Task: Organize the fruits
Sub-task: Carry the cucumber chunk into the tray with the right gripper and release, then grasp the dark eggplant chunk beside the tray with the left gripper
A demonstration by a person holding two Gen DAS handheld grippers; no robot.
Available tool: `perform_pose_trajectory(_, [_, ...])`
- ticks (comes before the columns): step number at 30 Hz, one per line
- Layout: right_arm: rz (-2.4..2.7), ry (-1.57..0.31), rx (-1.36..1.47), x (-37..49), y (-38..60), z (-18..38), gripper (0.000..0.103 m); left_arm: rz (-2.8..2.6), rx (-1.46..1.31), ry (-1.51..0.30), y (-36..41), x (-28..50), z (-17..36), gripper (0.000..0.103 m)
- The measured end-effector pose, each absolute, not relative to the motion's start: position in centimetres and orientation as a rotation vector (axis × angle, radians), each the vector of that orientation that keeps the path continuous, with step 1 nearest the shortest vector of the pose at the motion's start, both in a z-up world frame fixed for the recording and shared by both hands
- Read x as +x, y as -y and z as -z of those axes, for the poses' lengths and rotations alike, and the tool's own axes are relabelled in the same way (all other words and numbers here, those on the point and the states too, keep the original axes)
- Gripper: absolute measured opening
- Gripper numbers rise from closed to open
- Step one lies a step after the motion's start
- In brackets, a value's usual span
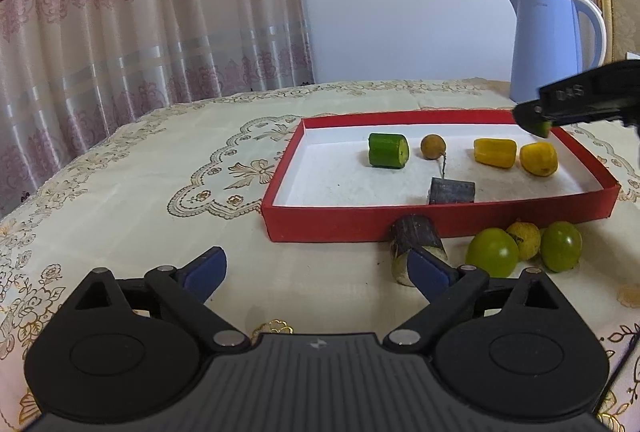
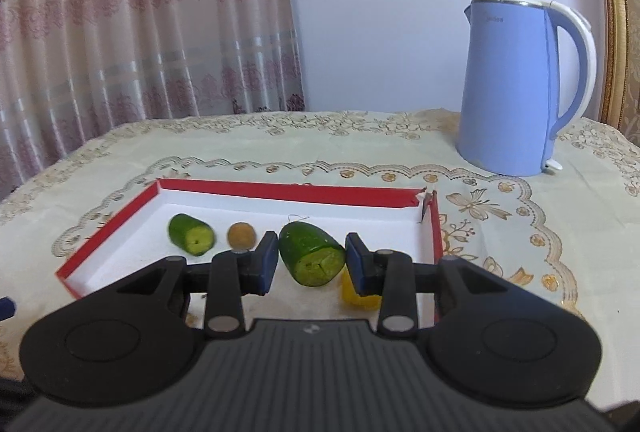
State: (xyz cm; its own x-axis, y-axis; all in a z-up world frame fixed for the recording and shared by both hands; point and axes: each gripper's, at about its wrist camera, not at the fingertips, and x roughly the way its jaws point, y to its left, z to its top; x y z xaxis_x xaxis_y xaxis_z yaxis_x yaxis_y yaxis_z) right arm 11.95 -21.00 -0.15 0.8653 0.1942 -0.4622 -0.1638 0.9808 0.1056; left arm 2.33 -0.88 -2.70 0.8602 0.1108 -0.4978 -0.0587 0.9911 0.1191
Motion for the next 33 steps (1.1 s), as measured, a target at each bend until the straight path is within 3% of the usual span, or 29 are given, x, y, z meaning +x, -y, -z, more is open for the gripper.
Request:
perform_pose_trajectory(26, [-0.108,-0.586,0.028,17.6,20.8,1.3,0.035,0.029,0.007,-0.521,-0.5,1.9,3.0,0.102])
perform_pose_trajectory(29, [-0.097,-0.562,0.014,16.9,20.6,1.1,0.052,0.035,0.038,-0.511,0.0,1.8,3.1,0.102])
perform_pose_trajectory(33, [-0.097,-0.499,0.029,14.7,21.1,-0.1,0.057,0.047,0.093,-0.504,0.8,1.7,3.1,0.102])
